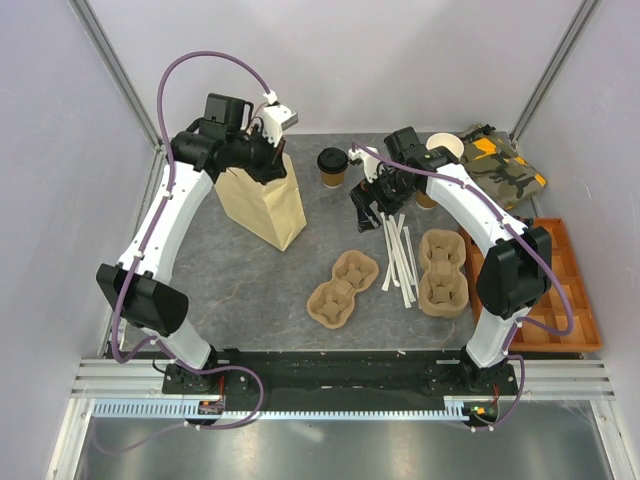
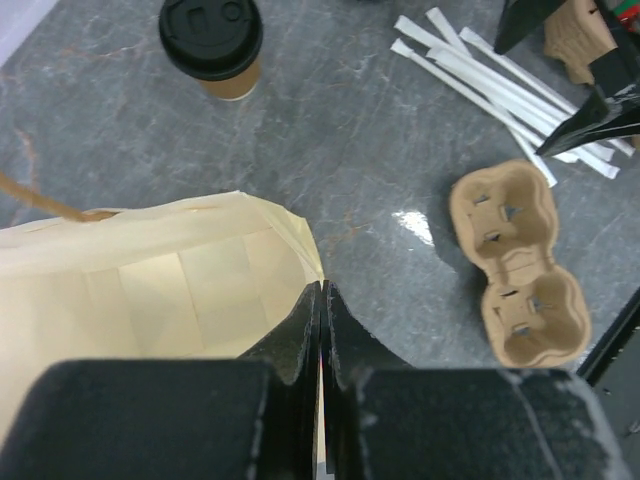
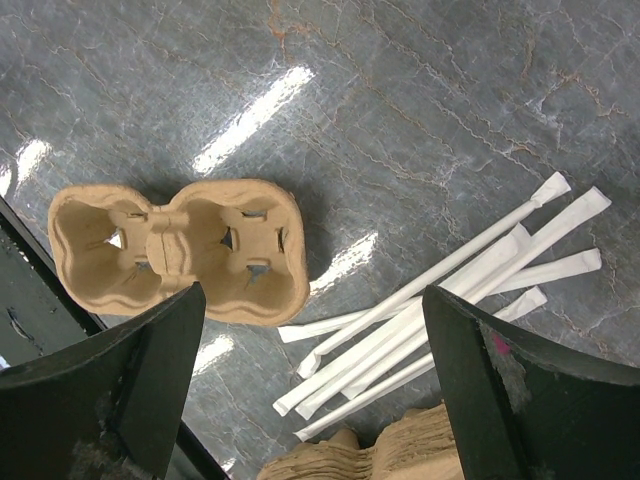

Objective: Pack the takeout coffee

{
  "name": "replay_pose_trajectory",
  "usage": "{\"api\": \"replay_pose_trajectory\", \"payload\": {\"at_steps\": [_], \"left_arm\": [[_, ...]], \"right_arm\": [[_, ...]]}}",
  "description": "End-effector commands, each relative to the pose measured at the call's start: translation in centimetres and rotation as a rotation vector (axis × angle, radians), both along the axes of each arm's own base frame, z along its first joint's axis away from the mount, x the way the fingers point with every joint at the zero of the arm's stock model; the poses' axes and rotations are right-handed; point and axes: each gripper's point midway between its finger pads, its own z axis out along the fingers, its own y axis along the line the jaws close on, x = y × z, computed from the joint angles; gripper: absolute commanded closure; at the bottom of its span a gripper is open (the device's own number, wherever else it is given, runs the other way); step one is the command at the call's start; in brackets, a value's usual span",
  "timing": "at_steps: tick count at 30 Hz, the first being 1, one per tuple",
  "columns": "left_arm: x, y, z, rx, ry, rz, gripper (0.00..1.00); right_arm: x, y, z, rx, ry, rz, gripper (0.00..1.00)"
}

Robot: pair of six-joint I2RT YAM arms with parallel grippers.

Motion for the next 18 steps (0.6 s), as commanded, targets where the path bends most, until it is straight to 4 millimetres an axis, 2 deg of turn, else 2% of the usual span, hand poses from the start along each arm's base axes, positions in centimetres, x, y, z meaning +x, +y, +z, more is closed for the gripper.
{"api": "replay_pose_trajectory", "payload": {"at_steps": [1, 2, 3, 5, 6, 7, 9, 10, 12, 14, 15, 16, 17, 18], "left_arm": [[-1.5, -0.8, 1.0, -0.075, 0.042, -0.003, 0.9], [-1.6, -1.0, 1.5, -0.089, 0.038, -0.014, 0.85], [-1.7, -1.1, 1.9, -0.096, 0.03, -0.022, 0.73], [-2.1, -1.4, 3.6, -0.121, -0.011, -0.051, 0.57], [-2.4, -1.5, 4.3, -0.13, -0.033, -0.072, 0.43], [-3.3, -1.8, 6.0, -0.148, -0.081, -0.119, 0.38], [-4.3, -2.0, 7.6, -0.168, -0.133, -0.172, 0.28], [-5.2, -2.2, 9.0, -0.184, -0.177, -0.217, 0.26], [-6.4, -2.5, 10.3, -0.204, -0.219, -0.272, 0.19], [-8.6, -2.9, 11.7, -0.216, -0.29, -0.372, 0.15], [-9.4, -3.2, 11.8, -0.213, -0.308, -0.408, 0.11], [-10.3, -3.5, 10.9, -0.192, -0.327, -0.465, 0.1], [-12.2, -4.4, 10.9, -0.186, -0.349, -0.528, 0.09], [-13.3, -4.8, 10.2, -0.17, -0.354, -0.576, 0.1]], "right_arm": [[0.5, 0.3, 1.8, 0.018, -0.043, -0.011, 0.02], [0.6, 0.2, 1.9, 0.016, -0.046, -0.011, 0.02], [0.5, 0.2, 2.0, 0.017, -0.048, -0.011, 0.02], [0.6, 0.0, 2.0, 0.018, -0.047, -0.016, 0.02], [0.6, -0.1, 2.1, 0.017, -0.048, -0.019, 0.02], [0.6, -0.2, 2.1, 0.017, -0.046, -0.019, 0.02], [0.6, -0.4, 2.3, 0.022, -0.047, -0.023, 0.02], [0.5, -0.5, 2.3, 0.023, -0.044, -0.025, 0.02], [0.6, -0.9, 2.4, 0.028, -0.041, -0.037, 0.02], [0.8, -1.6, 2.6, 0.034, -0.042, -0.052, 0.02], [0.8, -1.7, 2.7, 0.041, -0.04, -0.057, 0.02], [0.9, -2.1, 2.8, 0.042, -0.04, -0.066, 0.02], [1.0, -2.6, 2.9, 0.042, -0.04, -0.077, 0.02], [1.1, -2.8, 2.8, 0.042, -0.038, -0.082, 0.02]]}}
